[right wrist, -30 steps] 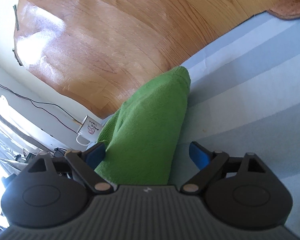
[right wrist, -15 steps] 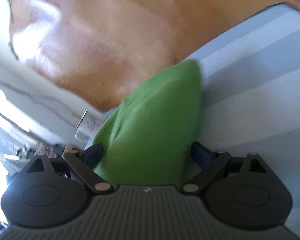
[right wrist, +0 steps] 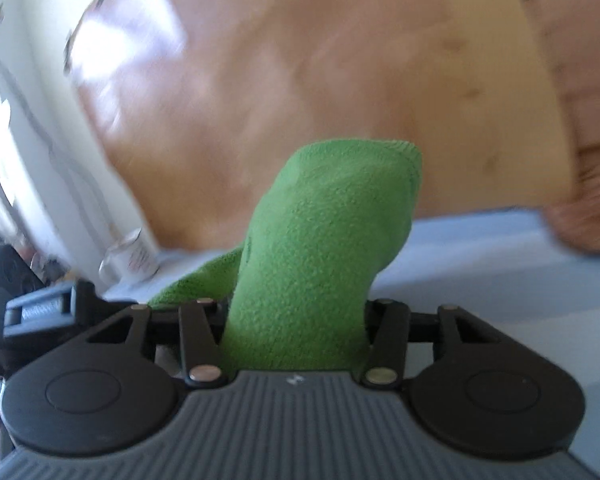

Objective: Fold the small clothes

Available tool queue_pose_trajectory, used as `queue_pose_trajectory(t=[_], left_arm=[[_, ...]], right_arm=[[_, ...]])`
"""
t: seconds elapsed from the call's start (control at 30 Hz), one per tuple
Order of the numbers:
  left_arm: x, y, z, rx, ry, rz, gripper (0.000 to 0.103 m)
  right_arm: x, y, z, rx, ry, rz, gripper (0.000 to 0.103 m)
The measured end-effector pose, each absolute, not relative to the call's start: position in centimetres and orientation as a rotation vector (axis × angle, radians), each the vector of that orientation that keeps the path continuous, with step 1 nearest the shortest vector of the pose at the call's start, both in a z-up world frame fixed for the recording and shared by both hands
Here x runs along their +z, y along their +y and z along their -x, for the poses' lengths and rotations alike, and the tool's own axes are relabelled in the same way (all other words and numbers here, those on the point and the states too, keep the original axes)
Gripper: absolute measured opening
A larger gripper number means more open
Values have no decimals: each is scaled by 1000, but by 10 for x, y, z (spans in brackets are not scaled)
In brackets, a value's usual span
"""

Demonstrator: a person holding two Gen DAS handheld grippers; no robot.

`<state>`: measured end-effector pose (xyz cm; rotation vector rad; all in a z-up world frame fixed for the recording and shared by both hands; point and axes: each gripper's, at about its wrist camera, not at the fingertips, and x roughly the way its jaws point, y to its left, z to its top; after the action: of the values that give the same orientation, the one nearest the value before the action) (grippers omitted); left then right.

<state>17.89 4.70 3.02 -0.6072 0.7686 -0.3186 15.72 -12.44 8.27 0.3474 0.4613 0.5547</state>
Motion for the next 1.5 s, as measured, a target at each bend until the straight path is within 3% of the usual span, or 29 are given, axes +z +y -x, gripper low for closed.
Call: queue_pose_trajectory(t=[0.13, 0.27, 0.47, 0.7, 1.17, 1.5], left_arm=[[27, -10, -218, -351, 783, 504, 94], [1, -45, -238, -256, 855, 411, 95], [22, -49, -206, -168, 803, 325, 96], [55, -59, -140, -46, 689, 155, 102], [61, -70, -33, 186, 576, -1, 103], [61, -69, -1, 158, 655, 26, 103]], right_arm=[[81, -178, -179, 482, 475, -361, 55], [47, -201, -206, 363, 624, -368, 67], [47, -227, -175, 352, 528, -508, 81], [53, -225, -109, 317, 474, -501, 84], [29, -213, -10, 254, 510, -500, 86], [27, -207, 36, 240, 515, -528, 86]])
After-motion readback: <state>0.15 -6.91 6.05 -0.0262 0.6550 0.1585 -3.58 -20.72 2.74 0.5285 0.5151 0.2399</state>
